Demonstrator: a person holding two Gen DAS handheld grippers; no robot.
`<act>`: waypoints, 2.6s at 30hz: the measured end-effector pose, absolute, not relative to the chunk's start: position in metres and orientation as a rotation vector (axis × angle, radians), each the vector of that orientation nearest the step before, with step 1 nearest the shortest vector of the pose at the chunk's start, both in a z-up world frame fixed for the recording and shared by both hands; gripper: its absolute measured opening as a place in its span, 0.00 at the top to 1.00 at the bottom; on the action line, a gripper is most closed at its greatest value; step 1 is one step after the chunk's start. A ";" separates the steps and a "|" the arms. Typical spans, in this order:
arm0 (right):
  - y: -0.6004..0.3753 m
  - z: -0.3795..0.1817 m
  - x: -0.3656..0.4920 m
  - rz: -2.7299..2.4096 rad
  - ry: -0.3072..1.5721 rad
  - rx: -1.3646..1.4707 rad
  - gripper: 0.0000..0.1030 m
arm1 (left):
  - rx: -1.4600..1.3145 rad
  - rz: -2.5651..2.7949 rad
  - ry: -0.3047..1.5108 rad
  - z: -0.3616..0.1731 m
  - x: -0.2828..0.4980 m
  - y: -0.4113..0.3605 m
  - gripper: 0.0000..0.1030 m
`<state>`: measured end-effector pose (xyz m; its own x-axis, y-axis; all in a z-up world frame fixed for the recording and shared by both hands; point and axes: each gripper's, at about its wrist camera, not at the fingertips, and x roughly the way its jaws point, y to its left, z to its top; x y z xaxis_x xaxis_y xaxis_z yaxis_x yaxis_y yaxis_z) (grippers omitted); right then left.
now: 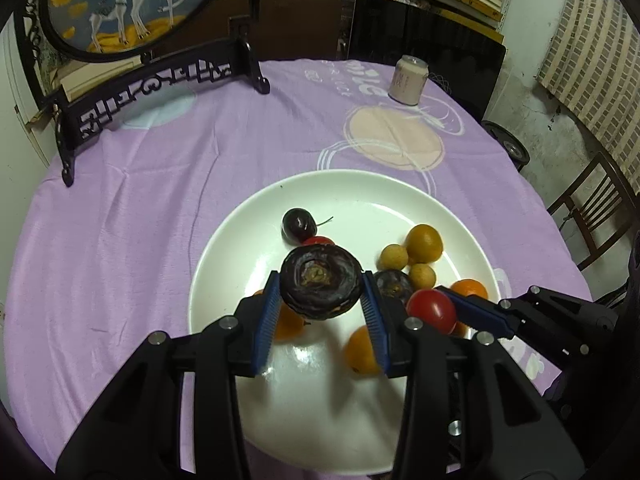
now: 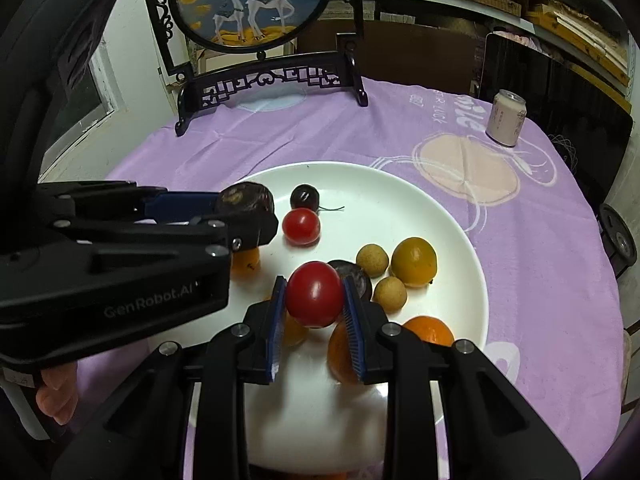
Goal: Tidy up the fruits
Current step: 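Grasp a mangosteen with the left tool while the right tool carries the tomato, release both on plate, then grasp a mangosteen with the right tool while the left tool grasps another mangosteen, then carry the mangosteen with the left tool while the right tool carries its mangosteen, release both on plate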
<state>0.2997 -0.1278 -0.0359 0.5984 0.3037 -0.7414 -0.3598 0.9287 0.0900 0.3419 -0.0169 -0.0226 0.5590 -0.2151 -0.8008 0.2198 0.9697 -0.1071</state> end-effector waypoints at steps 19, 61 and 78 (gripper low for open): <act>-0.174 -0.013 0.188 0.302 0.805 -0.020 0.44 | -0.045 -0.239 0.791 0.002 0.239 0.015 0.17; -0.158 -0.078 0.157 0.374 0.923 0.070 0.69 | 0.033 -0.231 0.930 -0.065 0.152 0.013 0.16; -0.198 -0.085 0.146 0.331 0.946 0.133 0.69 | 0.064 -0.259 0.968 -0.092 0.200 -0.039 0.24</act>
<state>0.1460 -0.1977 -0.0849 0.5388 0.3350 -0.7730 -0.2198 0.9417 0.2549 0.1998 -0.0394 -0.0920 0.5386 -0.1894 -0.8210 0.2463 0.9672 -0.0615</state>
